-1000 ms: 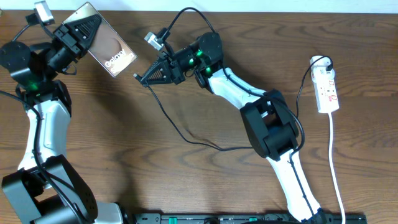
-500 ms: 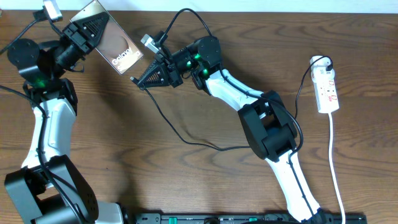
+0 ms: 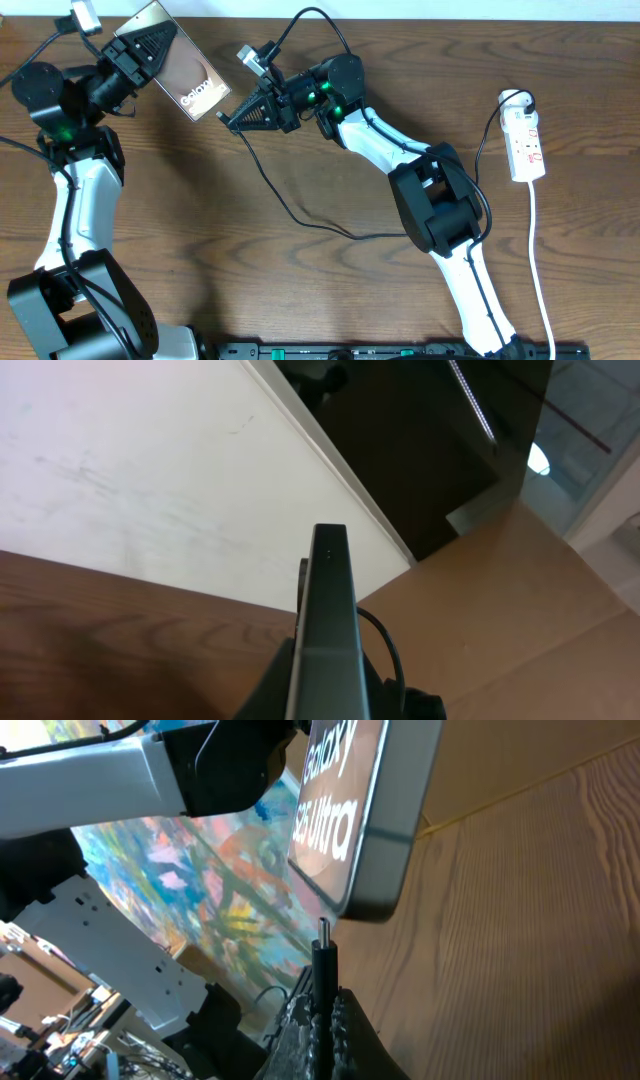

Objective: Plug charger to phone and switch on socket

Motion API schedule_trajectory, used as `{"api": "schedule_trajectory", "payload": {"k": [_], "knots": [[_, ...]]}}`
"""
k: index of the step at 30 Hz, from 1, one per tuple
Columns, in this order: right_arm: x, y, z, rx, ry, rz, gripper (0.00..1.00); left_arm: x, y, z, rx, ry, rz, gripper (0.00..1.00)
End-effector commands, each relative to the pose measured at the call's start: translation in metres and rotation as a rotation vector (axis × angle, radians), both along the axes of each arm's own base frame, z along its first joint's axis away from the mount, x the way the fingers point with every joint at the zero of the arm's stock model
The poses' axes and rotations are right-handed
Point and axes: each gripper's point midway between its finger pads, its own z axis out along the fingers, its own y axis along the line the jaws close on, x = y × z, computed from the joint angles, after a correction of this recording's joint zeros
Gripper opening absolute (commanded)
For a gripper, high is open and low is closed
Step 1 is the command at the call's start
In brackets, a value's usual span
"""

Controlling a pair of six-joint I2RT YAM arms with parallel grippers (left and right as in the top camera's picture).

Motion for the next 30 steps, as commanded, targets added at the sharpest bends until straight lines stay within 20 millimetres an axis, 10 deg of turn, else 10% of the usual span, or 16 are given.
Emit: {"api": "schedule_trajectory", "payload": {"k": [1, 30], "knots": [[0.0, -0.001, 0.023, 0.036, -0.031, -0.018, 0.01, -0.008, -0.006, 0.012, 0.031, -0.041, -0.033, 0.07], [0.001, -0.002, 0.024, 0.034, -0.023, -0.025, 0.01, -0.004, -0.009, 0.012, 0.073, -0.089, -0.006, 0.07]]}}
